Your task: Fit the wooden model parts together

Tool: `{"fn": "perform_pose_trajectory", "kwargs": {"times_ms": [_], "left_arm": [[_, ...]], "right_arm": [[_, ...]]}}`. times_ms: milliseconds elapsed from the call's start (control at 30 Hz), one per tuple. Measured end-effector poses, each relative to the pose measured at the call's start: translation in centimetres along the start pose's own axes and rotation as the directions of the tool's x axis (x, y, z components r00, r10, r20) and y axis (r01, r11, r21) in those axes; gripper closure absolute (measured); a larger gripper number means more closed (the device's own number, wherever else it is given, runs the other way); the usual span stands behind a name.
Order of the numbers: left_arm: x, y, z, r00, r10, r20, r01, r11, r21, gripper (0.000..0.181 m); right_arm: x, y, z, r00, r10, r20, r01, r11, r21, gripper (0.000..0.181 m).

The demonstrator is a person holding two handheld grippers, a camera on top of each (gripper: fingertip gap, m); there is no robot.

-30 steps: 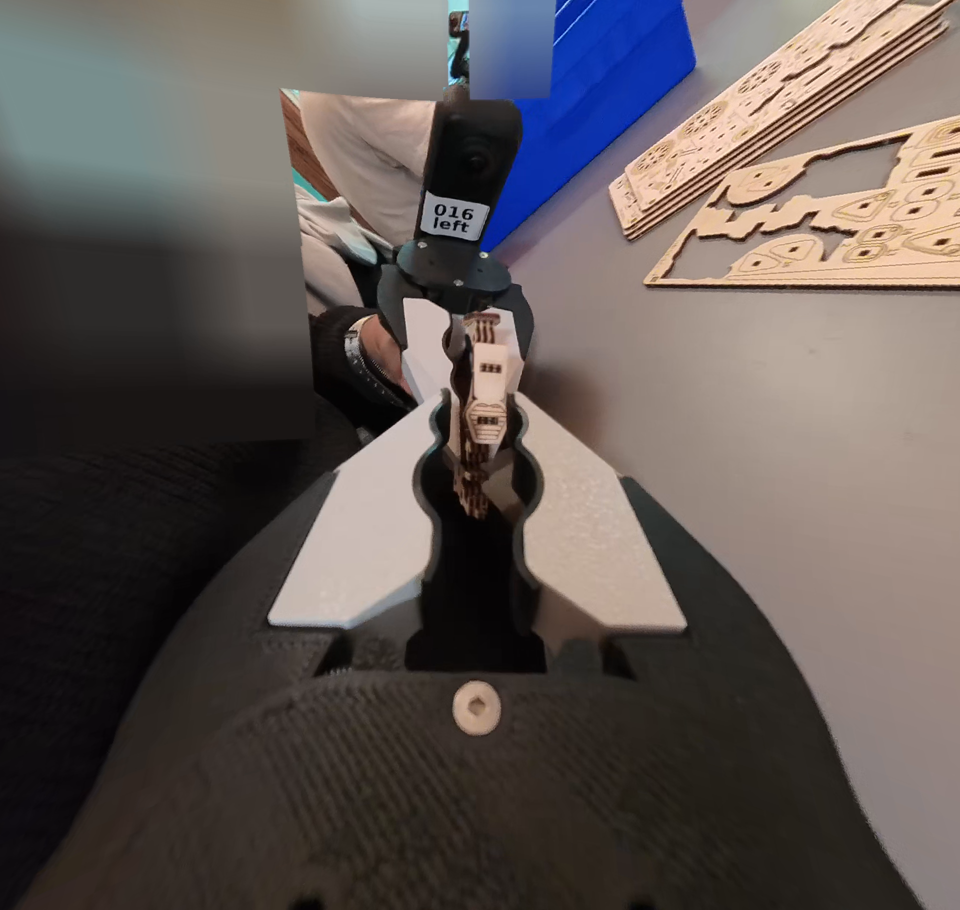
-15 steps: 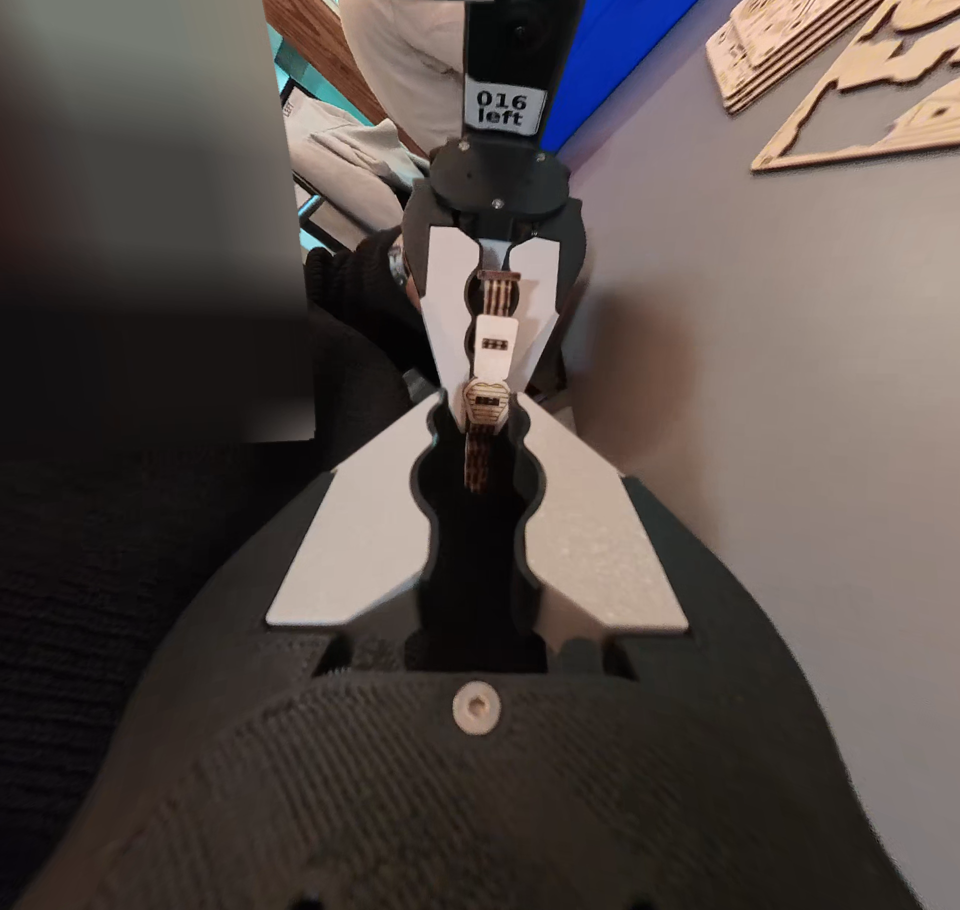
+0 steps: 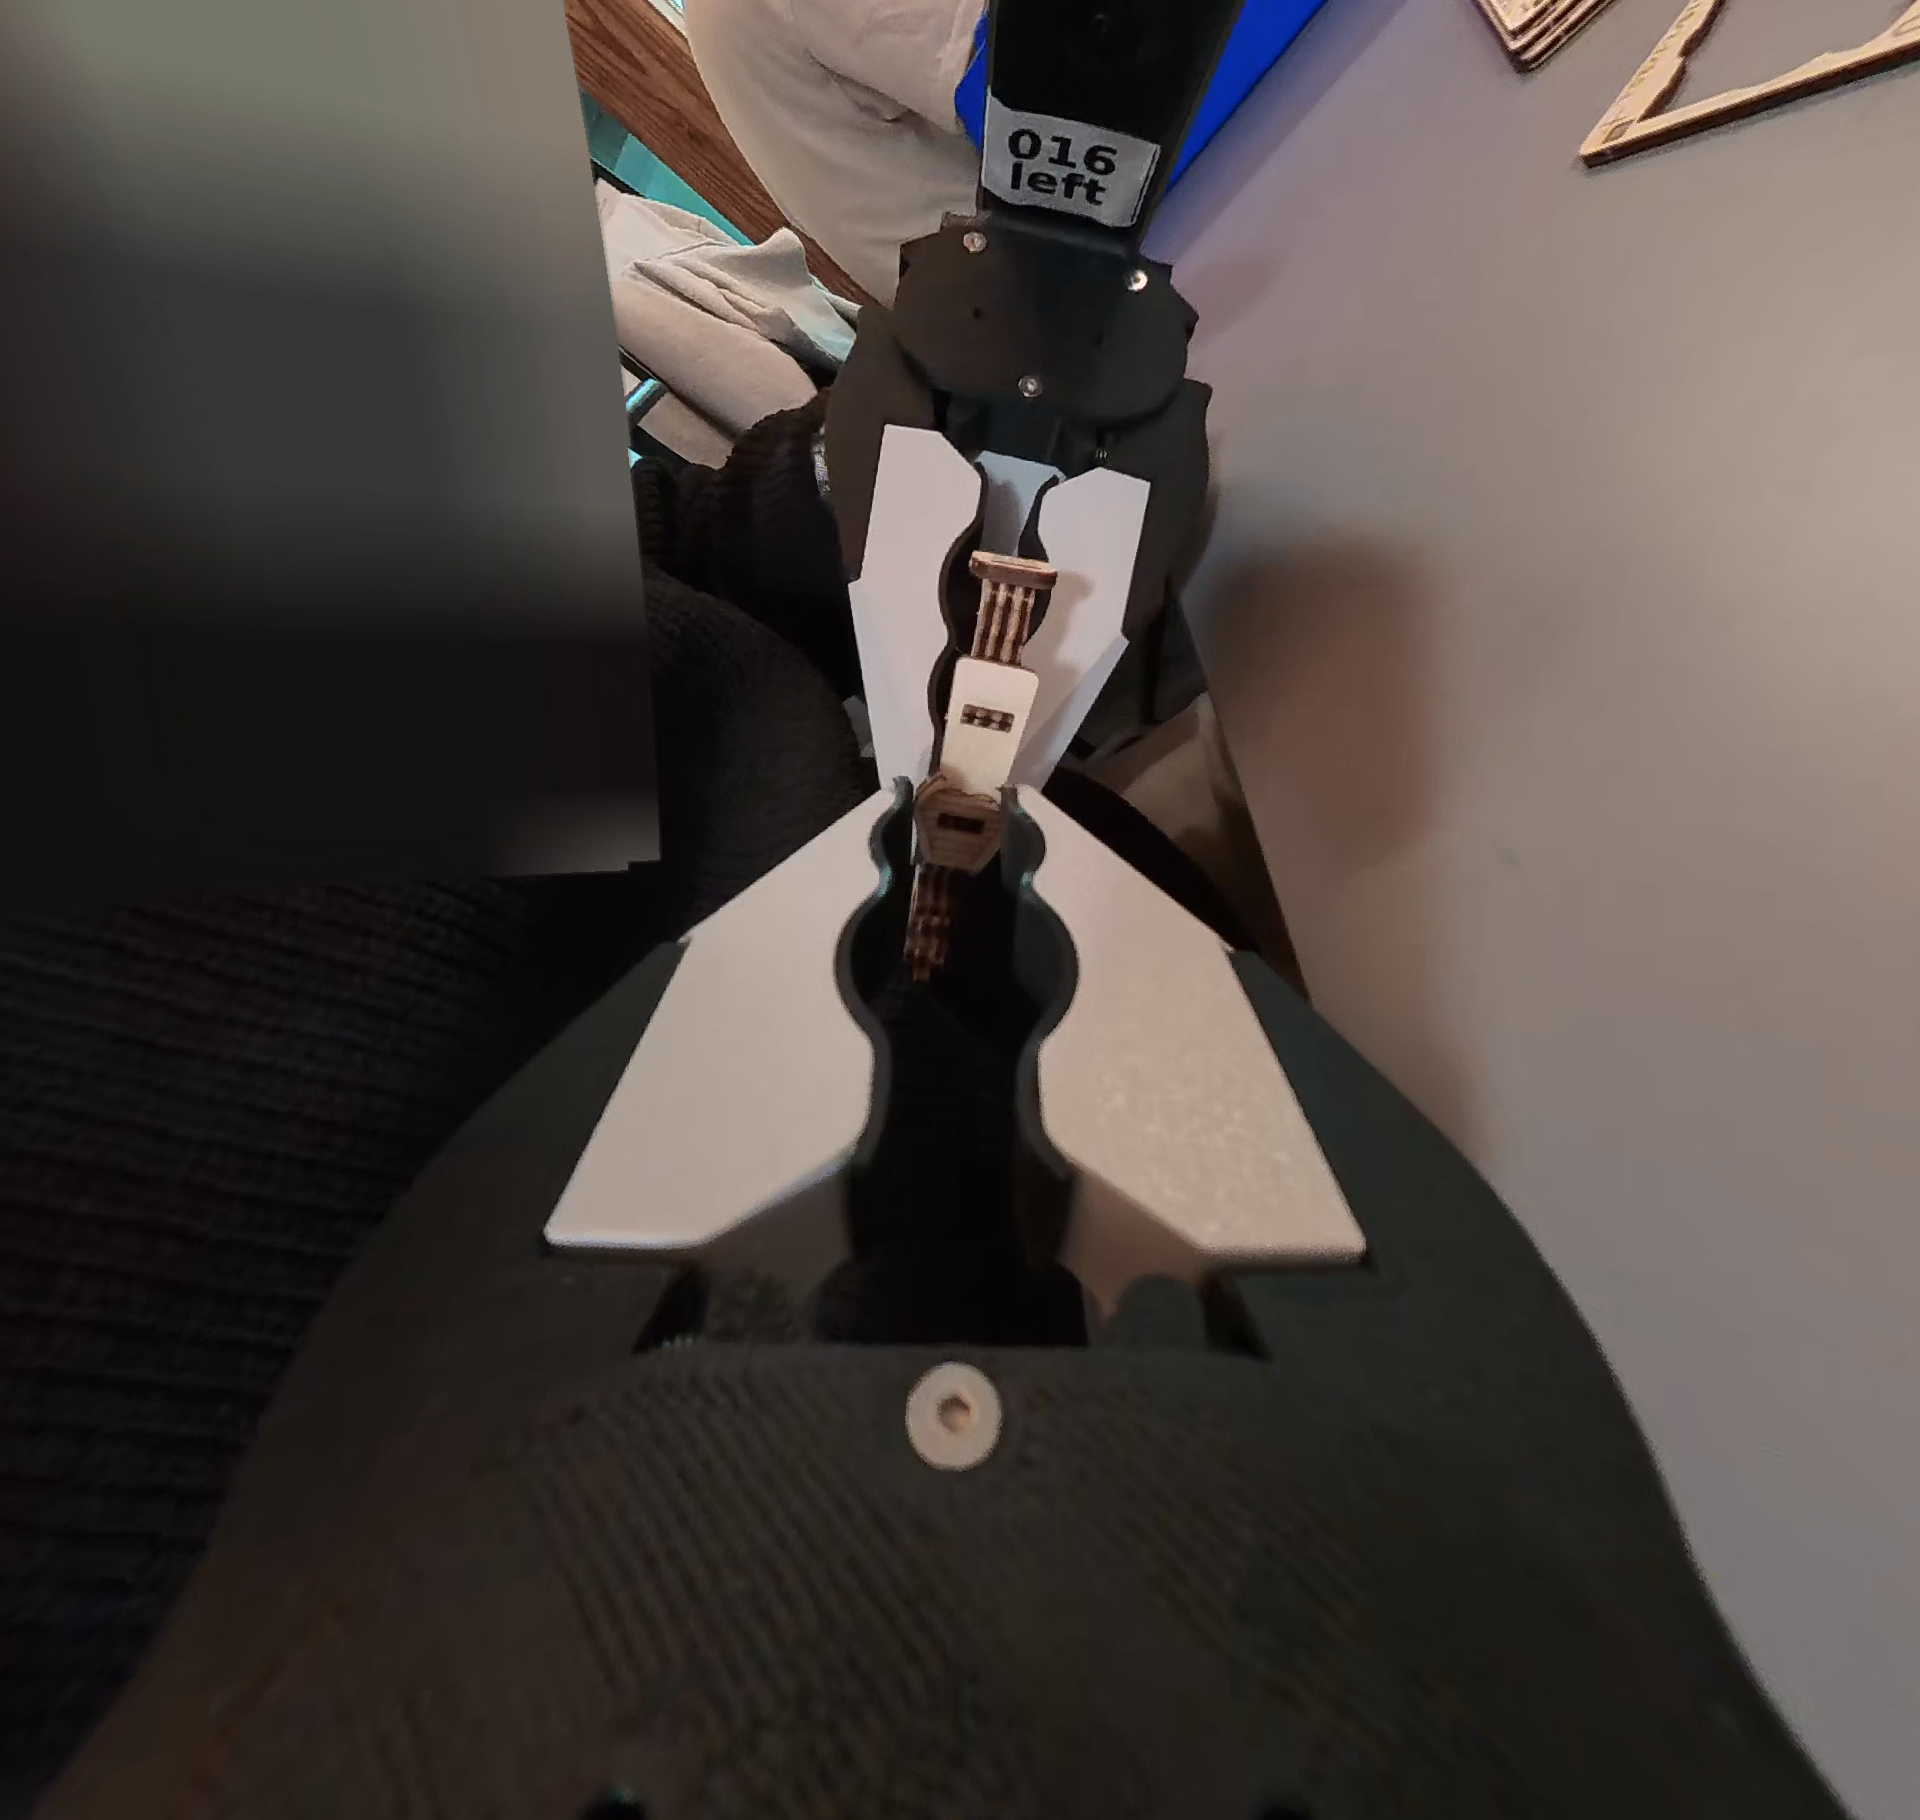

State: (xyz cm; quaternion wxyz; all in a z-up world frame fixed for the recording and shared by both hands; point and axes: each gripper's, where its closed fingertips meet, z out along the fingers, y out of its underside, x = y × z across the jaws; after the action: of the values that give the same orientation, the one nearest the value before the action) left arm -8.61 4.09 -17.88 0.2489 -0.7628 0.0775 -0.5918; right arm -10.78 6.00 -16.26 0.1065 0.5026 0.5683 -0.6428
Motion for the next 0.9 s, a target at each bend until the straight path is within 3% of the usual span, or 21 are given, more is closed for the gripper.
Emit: {"fn": "perform_pose_trajectory", "kwargs": {"times_ms": [467,700,900], "left_arm": [[0.1,-0.4,1.3,1.000,-0.007,0.002,0.007,0.999,0.043,0.174],[0.5,-0.1,1.9,0.999,-0.021,-0.025,0.021,1.000,0.015,0.174],[0.6,0.3,2.6,0.996,-0.077,-0.038,0.077,0.997,-0.004,0.168]], "right_arm": [[-0.5,1.2,-0.2,1.000,0.021,-0.002,-0.021,1.000,-0.009,0.170],[-0.6,1.0,-0.3,0.999,0.042,0.001,-0.042,0.999,0.017,0.136],[-0.8,2.0,0.5,1.000,0.005,-0.006,-0.005,0.999,-0.039,0.145]]}}
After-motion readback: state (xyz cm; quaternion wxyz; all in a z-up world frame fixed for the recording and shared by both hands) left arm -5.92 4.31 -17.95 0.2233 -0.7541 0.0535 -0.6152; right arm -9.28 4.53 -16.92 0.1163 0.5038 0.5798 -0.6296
